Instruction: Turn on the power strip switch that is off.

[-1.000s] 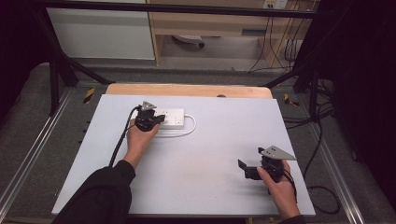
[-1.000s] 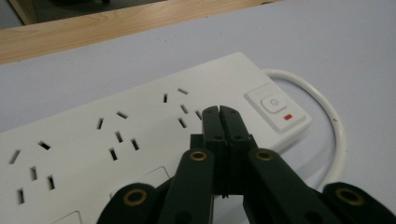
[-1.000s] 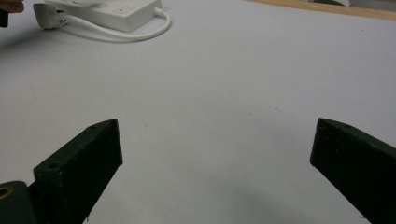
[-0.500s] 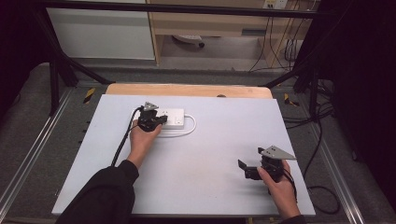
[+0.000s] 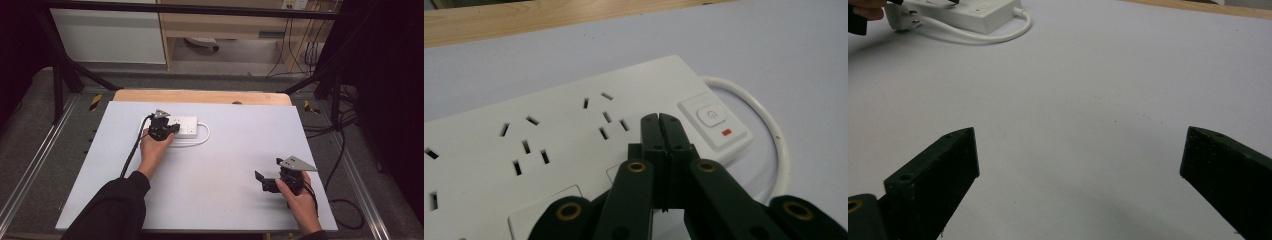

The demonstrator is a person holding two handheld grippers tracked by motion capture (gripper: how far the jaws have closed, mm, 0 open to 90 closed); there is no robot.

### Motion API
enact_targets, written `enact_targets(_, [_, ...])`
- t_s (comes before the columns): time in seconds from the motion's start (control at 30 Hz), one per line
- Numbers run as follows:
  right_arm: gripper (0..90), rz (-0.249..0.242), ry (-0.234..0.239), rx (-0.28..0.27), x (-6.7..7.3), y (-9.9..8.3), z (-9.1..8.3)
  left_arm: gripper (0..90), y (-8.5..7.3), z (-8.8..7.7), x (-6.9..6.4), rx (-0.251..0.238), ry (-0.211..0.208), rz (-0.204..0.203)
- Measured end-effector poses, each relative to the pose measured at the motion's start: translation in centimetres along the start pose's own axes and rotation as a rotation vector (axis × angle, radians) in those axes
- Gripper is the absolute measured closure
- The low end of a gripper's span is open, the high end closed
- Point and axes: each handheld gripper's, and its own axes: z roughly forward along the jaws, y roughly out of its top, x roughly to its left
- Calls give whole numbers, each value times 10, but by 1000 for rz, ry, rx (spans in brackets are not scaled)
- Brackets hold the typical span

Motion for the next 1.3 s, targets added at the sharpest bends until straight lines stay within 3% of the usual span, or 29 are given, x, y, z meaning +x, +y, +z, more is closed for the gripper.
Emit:
enact_targets(0.67, [27, -1, 1, 1, 1, 0, -1, 900, 0, 0, -5, 1, 20, 42])
enact_targets(1.03, [27, -2, 2, 2, 1, 0, 0, 900, -2, 2, -6, 9, 6, 38])
enact_targets(1.13, [27, -1, 2, 2, 0, 0, 0, 900, -1, 4, -12, 13, 9, 66])
enact_targets(1.3, [27, -1, 1, 1, 0, 0, -1, 900, -2, 5, -10, 4, 7, 50])
